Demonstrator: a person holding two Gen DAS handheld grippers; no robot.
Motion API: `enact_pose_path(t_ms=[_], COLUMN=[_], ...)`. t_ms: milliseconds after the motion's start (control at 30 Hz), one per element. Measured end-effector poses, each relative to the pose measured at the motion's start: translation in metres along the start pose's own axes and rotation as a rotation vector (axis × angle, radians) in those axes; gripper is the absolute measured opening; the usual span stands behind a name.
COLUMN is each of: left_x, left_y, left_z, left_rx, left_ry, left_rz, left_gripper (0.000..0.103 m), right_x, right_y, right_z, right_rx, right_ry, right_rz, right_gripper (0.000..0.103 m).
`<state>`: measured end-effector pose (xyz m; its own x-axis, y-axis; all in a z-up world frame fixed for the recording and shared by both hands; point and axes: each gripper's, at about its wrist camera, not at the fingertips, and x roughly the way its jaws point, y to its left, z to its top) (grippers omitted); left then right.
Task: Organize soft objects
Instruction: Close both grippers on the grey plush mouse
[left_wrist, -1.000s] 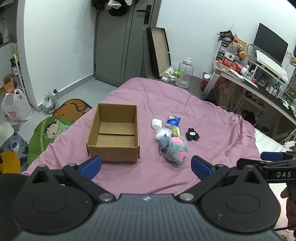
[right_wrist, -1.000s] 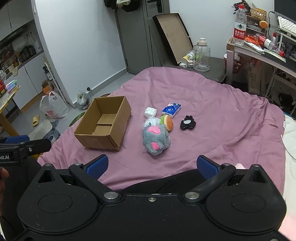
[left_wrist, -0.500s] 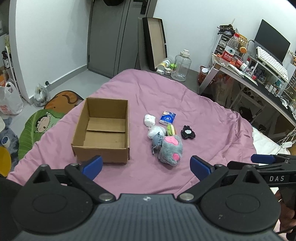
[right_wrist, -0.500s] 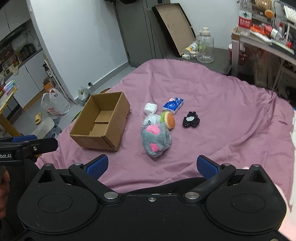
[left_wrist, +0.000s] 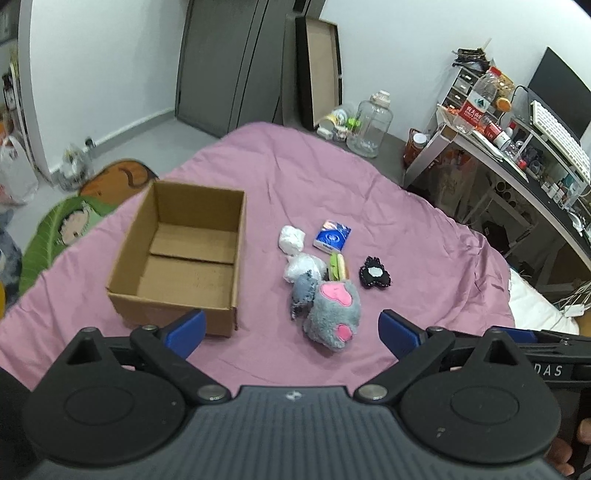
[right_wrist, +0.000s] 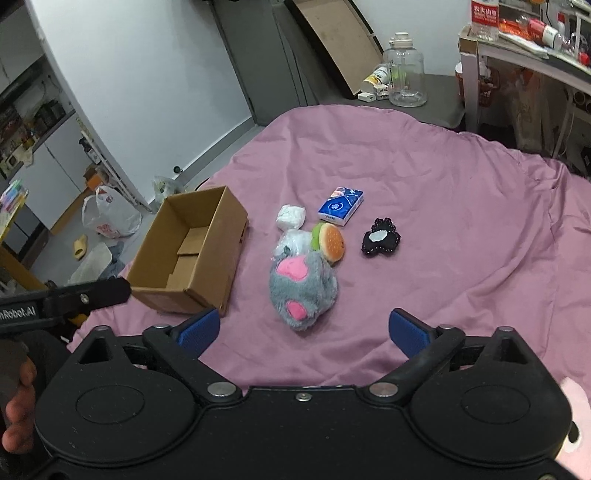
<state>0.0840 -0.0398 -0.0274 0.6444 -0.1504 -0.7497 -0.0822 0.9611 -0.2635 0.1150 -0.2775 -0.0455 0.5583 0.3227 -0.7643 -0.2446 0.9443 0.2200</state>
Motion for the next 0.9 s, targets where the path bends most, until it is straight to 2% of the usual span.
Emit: enact_pose_path(t_ms=[100, 433, 633, 700, 800, 900], left_x=[0.014, 0.065, 0.099, 0.108, 0.121, 0.134], left_y=[-0.001, -0.005, -0.006, -0.006, -0.007, -0.006], left_z=[0.004, 0.01, 0.009, 0.008, 0.007, 0.005], left_rx=[-0.012, -0.042, -0.094, -0.112, -0.132, -0.158], left_ry=[0.012, 0.067, 0.124, 0.12, 0.136, 0.145], left_rz=[-0.004, -0.002, -0.009, -0.025, -0.049, -0.058], left_gripper=[0.1, 0.1, 0.1, 0.098, 0.09, 0.075], right_x=[0.009, 0.051, 0.082, 0.092, 0.106, 0.119], right_y=[-0.006, -0.03, -0.049, -0.054, -0.059, -0.063], right_z=[0.006, 0.011, 0.013, 0.014, 0.016, 0.017], right_rx=[0.028, 0.14, 0.229, 0.249, 0.283, 0.3], right_ry=[0.006, 0.021, 0.07, 0.079, 0.102, 0.123], right_rz=[0.026, 0.069, 0.103, 0.112, 0.139, 0.147], right_gripper=[0.09, 0.086, 0.073, 0.065, 0.059, 0.054])
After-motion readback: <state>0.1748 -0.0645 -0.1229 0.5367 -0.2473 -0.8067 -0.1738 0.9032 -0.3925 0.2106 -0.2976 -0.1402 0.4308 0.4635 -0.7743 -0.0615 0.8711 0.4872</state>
